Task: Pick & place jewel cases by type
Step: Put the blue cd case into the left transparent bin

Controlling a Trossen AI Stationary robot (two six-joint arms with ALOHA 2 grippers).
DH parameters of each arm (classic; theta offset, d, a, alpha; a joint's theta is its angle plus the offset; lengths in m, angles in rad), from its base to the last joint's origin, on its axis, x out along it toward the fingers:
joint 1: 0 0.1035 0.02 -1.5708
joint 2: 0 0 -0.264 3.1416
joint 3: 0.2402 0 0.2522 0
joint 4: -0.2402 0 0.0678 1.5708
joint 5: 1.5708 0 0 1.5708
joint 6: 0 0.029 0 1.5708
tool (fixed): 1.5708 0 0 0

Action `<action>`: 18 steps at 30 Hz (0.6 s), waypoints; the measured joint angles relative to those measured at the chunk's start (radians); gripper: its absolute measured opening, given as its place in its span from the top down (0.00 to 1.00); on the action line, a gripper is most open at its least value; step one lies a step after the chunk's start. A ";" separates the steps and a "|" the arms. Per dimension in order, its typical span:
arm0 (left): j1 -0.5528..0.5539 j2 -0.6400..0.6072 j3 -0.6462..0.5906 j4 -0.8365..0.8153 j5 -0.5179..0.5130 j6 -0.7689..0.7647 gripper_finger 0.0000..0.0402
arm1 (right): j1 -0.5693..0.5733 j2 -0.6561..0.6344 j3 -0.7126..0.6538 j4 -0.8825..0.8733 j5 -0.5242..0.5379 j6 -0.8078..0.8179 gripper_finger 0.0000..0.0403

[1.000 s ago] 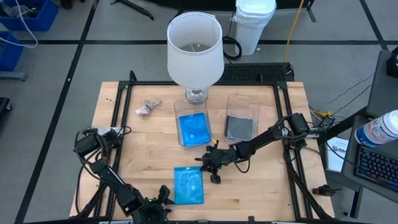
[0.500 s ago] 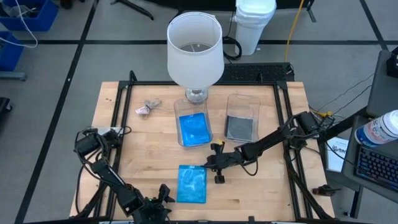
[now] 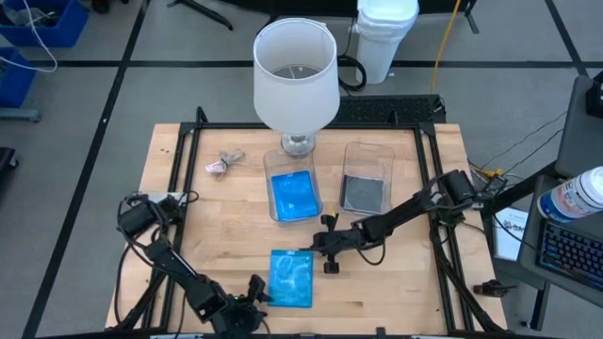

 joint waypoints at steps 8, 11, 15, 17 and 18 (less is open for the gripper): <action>0.029 0.060 0.004 0.011 -0.005 0.017 0.42 | -0.017 0.083 0.004 0.128 -0.116 0.034 1.00; 0.038 0.062 0.004 -0.009 -0.047 0.017 0.42 | -0.019 0.086 0.004 0.142 -0.169 0.045 1.00; 0.048 0.062 0.004 -0.040 -0.066 0.015 0.42 | -0.019 0.087 0.004 0.147 -0.198 0.061 1.00; 0.055 0.062 0.004 -0.054 -0.061 0.003 0.42 | -0.019 0.087 0.004 0.145 -0.207 0.063 1.00; 0.059 0.061 0.004 -0.056 -0.062 -0.003 0.42 | -0.020 0.087 0.004 0.143 -0.222 0.064 1.00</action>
